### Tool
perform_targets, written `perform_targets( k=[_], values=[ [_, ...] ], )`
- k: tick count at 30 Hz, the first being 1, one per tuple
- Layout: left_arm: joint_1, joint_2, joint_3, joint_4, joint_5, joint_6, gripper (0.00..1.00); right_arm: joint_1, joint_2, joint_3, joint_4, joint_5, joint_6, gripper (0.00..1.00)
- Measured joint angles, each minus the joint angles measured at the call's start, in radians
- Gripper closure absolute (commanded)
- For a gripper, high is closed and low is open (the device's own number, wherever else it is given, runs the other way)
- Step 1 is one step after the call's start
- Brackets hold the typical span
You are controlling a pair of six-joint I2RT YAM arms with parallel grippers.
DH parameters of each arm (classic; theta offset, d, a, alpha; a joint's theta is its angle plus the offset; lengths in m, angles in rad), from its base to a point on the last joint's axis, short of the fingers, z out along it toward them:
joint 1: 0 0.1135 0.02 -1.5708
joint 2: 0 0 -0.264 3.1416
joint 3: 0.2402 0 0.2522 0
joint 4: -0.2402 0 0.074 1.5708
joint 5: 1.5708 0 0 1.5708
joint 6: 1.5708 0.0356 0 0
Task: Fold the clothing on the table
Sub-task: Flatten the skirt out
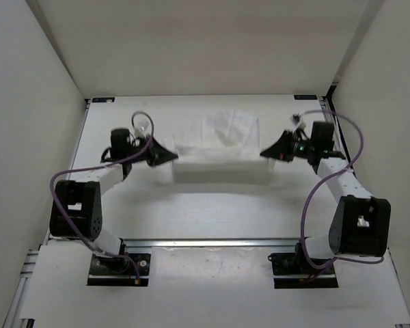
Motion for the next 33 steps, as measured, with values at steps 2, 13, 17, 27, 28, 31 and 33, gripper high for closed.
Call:
perform_targets(
  k=[2, 13, 17, 27, 28, 31, 33],
  values=[
    [-0.016, -0.006, -0.19, -0.031, -0.033, 0.014, 1.0, 0.016, -0.004, -0.186, -0.042, 0.015, -0.014, 1.0],
    [-0.049, -0.146, -0.175, -0.238, -0.089, 0.119, 1.0, 0.006, -0.152, -0.276, -0.232, 0.08, -0.038, 0.99],
    [-0.031, 0.011, 0.125, -0.158, -0.019, 0.059, 1.0, 0.035, 0.019, 0.085, -0.281, 0.239, -0.055, 1.0],
    [0.079, 0.069, 0.311, 0.52, 0.176, -0.446, 1.0, 0.039, -0.16, 0.283, -0.008, -0.016, -0.024, 1.0],
    [0.084, 0.068, 0.311, 0.538, 0.174, -0.452, 1.0, 0.044, -0.146, 0.292, -0.01, -0.07, -0.045, 1.0],
    [0.124, 0.068, 0.29, 0.572, 0.159, -0.48, 1.0, 0.091, -0.069, 0.298, -0.045, -0.181, -0.089, 0.99],
    [0.168, 0.068, 0.259, 0.589, 0.175, -0.519, 1.0, 0.119, -0.033, 0.267, -0.078, -0.13, -0.084, 1.0]
  ],
)
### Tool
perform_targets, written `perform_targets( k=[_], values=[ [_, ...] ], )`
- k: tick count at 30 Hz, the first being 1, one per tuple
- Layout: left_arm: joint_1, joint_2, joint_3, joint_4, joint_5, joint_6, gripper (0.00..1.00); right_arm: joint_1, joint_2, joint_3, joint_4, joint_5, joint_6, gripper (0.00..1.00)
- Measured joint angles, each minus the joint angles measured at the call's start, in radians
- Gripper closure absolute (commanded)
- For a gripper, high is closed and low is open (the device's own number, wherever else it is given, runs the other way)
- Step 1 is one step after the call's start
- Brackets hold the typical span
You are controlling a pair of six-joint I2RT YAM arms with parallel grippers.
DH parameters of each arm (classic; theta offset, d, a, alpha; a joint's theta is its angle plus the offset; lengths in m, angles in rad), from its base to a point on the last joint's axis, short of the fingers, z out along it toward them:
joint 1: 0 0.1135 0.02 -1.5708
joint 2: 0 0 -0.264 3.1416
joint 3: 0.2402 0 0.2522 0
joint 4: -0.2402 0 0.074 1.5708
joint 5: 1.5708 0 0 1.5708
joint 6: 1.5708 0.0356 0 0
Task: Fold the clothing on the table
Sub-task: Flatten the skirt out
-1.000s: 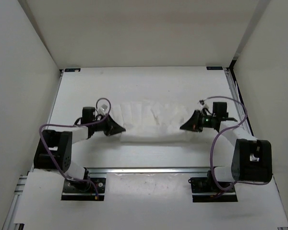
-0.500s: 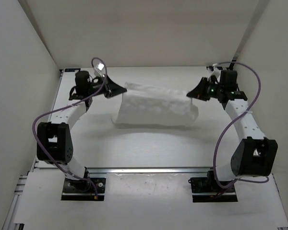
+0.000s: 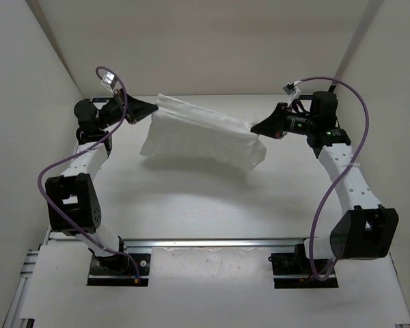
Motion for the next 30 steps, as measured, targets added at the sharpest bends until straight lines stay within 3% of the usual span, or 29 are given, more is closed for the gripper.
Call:
perform_targets(
  k=[3, 6, 13, 16, 21, 25, 30],
  values=[
    [0.008, 0.002, -0.04, 0.013, 0.057, -0.047, 1.0, -0.009, 0.01, -0.031, -0.065, 0.118, 0.05, 1.0],
    [-0.004, 0.005, -0.042, -0.004, 0.076, -0.047, 1.0, -0.018, 0.002, -0.03, -0.082, 0.123, 0.066, 1.0],
    [0.072, 0.014, -0.015, -0.045, -0.015, -0.012, 1.0, 0.305, -0.013, 0.03, -0.233, 0.203, -0.128, 1.0],
    [0.053, 0.024, -0.01, -0.08, -0.006, 0.017, 1.0, 0.184, 0.007, 0.033, -0.221, 0.269, -0.117, 1.0],
    [-0.108, 0.107, 0.048, -0.186, -0.001, 0.089, 1.0, -0.08, 0.183, 0.114, -0.187, 0.281, 0.025, 1.0],
    [-0.146, 0.177, 0.115, -0.234, -0.04, 0.116, 1.0, -0.101, 0.211, 0.124, -0.169, 0.328, 0.078, 0.99],
    [-0.131, 0.14, 0.066, -0.225, -0.082, 0.144, 1.0, -0.039, 0.092, 0.082, -0.091, 0.425, 0.039, 1.0]
  ],
)
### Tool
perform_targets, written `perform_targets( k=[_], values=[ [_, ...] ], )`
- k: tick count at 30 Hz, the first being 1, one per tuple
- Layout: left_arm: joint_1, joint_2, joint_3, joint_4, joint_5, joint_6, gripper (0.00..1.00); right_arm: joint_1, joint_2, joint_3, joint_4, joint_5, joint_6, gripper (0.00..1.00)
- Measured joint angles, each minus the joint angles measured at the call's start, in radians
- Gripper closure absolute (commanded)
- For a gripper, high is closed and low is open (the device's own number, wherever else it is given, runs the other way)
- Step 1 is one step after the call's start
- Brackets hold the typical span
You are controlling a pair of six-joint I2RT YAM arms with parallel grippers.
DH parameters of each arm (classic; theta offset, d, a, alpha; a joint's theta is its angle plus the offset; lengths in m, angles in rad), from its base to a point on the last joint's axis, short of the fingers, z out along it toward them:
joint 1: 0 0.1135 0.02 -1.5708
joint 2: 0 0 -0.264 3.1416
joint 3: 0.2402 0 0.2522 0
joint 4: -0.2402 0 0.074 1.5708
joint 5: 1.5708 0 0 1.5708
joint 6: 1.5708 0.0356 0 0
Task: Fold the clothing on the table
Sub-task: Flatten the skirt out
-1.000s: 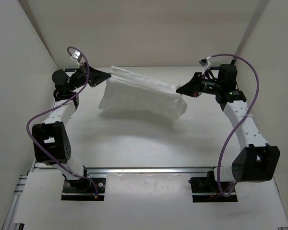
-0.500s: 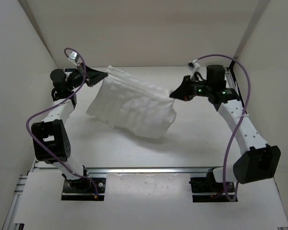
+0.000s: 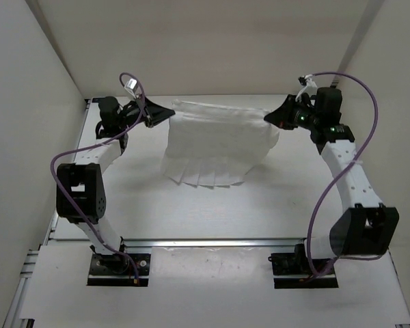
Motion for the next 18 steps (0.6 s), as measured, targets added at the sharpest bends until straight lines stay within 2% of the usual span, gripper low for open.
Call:
perform_targets(
  k=[6, 11, 12, 13, 15, 16, 18],
  values=[
    [-0.005, -0.13, -0.302, -0.034, -0.049, 0.097, 1.0, 0.076, -0.27, -0.36, 0.051, 0.058, -0.056, 1.0],
    [-0.078, -0.199, -0.518, -0.282, -0.147, 0.277, 1.0, 0.117, -0.372, -0.722, -0.033, 0.061, -0.049, 0.98],
    [-0.095, -0.216, -0.555, -0.34, -0.172, 0.312, 1.0, 0.138, -0.396, -0.784, -0.068, 0.06, -0.04, 0.91],
    [-0.113, -0.233, -0.589, -0.399, -0.197, 0.344, 1.0, 0.168, -0.427, -0.837, -0.108, 0.072, -0.024, 0.74],
    [-0.138, -0.269, -0.649, -0.507, -0.243, 0.4, 1.0, 0.273, -0.49, -0.874, -0.203, 0.127, 0.007, 0.61],
    [-0.141, -0.282, -0.669, -0.545, -0.259, 0.417, 1.0, 0.327, -0.515, -0.87, -0.22, 0.146, 0.019, 0.42],
    [-0.141, -0.304, -0.706, -0.603, -0.291, 0.443, 1.0, 0.369, -0.544, -0.841, -0.245, 0.161, 0.037, 0.19]
  ],
)
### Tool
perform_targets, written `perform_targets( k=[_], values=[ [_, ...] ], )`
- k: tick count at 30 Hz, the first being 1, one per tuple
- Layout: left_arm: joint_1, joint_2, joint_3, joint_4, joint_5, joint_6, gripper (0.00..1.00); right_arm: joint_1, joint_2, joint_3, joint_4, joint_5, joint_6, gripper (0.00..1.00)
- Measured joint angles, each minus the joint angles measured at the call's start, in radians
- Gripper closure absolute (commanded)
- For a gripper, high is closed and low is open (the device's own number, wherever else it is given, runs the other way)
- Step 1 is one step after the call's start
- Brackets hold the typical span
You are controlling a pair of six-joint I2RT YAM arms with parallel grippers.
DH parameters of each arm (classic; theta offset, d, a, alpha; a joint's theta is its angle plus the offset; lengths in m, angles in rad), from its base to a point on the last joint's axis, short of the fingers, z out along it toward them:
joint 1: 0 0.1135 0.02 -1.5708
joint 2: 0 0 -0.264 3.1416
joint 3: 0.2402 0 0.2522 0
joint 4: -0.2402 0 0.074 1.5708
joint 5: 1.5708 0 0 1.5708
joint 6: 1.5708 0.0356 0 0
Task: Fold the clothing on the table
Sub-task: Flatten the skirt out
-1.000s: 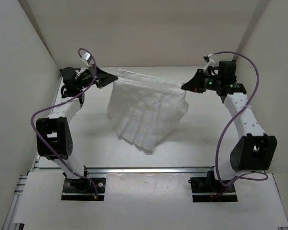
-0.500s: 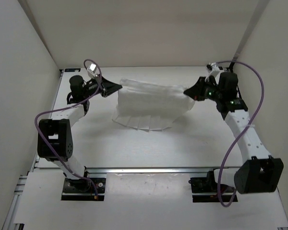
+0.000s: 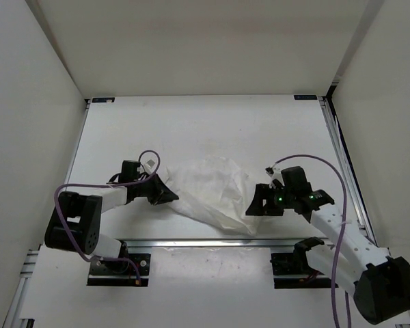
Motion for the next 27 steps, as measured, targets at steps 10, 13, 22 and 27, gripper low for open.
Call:
perform_targets(
  k=[10, 13, 22, 27],
  values=[
    [0.002, -0.012, -0.012, -0.061, -0.039, 0.032, 1.0, -0.241, -0.069, 0.027, -0.031, -0.044, -0.01, 0.35],
    [0.025, 0.008, 0.04, -0.079, -0.042, 0.034, 1.0, -0.147, -0.068, 0.027, -0.036, -0.036, -0.001, 0.35],
    [0.021, 0.306, 0.508, -0.077, -0.105, 0.042, 1.0, 0.001, 0.006, 0.134, -0.024, -0.018, -0.043, 0.31],
    [0.021, 0.432, 0.59, -0.051, -0.106, 0.014, 1.0, 0.057, 0.074, 0.224, 0.02, 0.019, -0.119, 0.32]
  ],
)
